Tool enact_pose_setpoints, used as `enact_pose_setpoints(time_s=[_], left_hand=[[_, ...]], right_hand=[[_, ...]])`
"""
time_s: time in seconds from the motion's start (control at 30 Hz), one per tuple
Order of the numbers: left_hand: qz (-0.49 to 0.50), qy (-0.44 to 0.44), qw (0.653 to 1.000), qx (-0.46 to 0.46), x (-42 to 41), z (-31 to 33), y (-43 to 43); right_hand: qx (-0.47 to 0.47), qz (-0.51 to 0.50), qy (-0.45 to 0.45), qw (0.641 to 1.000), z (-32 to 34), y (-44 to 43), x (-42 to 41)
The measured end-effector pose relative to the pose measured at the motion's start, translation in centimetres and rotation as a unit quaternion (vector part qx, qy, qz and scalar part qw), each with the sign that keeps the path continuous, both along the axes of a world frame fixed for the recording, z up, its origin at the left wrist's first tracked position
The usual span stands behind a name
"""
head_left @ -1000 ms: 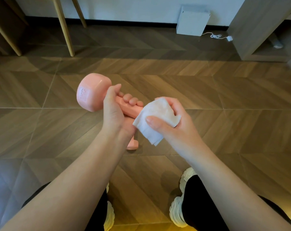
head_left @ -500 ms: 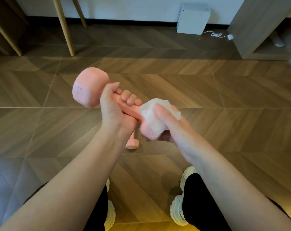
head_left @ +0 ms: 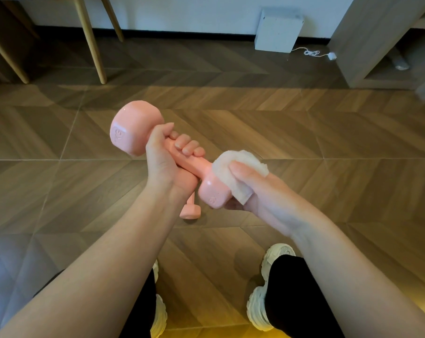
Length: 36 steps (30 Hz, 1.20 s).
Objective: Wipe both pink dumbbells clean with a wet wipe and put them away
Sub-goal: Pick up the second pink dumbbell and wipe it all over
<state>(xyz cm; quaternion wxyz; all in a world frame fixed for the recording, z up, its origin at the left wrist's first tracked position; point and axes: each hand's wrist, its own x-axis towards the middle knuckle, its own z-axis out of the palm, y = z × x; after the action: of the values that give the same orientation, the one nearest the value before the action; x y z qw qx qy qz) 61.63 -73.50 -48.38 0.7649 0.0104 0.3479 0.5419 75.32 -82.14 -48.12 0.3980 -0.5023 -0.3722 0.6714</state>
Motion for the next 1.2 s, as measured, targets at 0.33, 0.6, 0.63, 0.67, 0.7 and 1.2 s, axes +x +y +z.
enact_pose_setpoints(time_s=[0.33, 0.6, 0.63, 0.67, 0.7, 1.2], left_hand=[[0.008, -0.006, 0.999, -0.052, 0.1, 0.1, 0.0], [0.006, 0.026, 1.0, -0.016, -0.3, 0.2, -0.3], [0.006, 0.026, 1.0, -0.014, -0.2, 0.3, -0.3], [0.006, 0.025, 1.0, -0.014, -0.2, 0.3, -0.4], [0.005, 0.022, 1.0, -0.015, -0.2, 0.2, -0.3], [0.004, -0.01, 1.0, -0.002, -0.8, 0.3, 0.1]], right_hand=[[0.117, -0.069, -0.096, 0.986, 0.0, 0.8, -0.6], [0.054, -0.031, -0.088, 0.994, -0.5, 0.2, -1.3], [0.046, -0.033, -0.094, 0.994, -0.3, 0.5, -1.3], [0.037, -0.022, -0.096, 0.994, -0.2, 0.6, -1.1], [0.026, -0.005, -0.079, 0.997, -0.1, 0.6, -0.6], [0.045, 0.04, -0.012, 0.998, 0.3, 0.3, 0.4]])
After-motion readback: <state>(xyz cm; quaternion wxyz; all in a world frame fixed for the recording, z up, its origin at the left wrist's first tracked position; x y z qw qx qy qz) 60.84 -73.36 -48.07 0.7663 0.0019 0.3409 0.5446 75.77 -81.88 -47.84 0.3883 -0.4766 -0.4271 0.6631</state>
